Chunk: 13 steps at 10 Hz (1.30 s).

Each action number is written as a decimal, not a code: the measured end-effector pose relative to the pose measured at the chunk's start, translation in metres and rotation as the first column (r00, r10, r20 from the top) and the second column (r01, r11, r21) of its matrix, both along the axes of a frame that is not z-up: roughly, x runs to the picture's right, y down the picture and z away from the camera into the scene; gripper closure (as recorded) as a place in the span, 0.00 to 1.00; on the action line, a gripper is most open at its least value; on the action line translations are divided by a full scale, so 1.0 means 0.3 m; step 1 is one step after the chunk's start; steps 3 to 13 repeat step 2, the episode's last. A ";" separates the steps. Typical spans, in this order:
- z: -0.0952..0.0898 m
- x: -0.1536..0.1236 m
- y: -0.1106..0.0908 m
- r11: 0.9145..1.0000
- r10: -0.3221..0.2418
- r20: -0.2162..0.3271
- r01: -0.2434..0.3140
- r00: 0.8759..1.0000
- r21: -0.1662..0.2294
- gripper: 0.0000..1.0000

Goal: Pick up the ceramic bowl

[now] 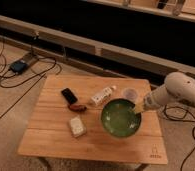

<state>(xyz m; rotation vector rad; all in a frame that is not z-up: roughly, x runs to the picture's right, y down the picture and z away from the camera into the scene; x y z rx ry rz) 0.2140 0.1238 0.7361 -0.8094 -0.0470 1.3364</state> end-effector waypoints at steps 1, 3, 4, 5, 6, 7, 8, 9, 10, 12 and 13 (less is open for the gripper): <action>0.000 -0.001 0.000 1.000 -0.001 0.000 0.001 1.000 0.000 1.00; 0.001 -0.003 0.000 1.000 -0.001 0.001 0.001 1.000 0.000 1.00; 0.001 -0.003 0.000 1.000 -0.001 0.001 0.001 1.000 0.000 1.00; 0.001 -0.003 0.000 1.000 -0.001 0.001 0.001 1.000 0.000 1.00; 0.001 -0.003 0.000 1.000 -0.001 0.001 0.001 1.000 0.000 1.00; 0.001 -0.003 0.000 1.000 -0.001 0.001 0.001 1.000 0.000 1.00; 0.001 -0.003 0.000 1.000 -0.001 0.001 0.001 1.000 0.000 1.00; 0.001 -0.003 0.000 1.000 -0.001 0.001 0.001 1.000 0.000 1.00; 0.001 -0.003 0.000 1.000 -0.001 0.001 0.001 1.000 0.000 1.00; 0.001 -0.003 0.000 1.000 -0.001 0.001 0.001 1.000 0.000 1.00; 0.001 -0.003 0.000 1.000 -0.001 0.001 0.001 1.000 0.000 1.00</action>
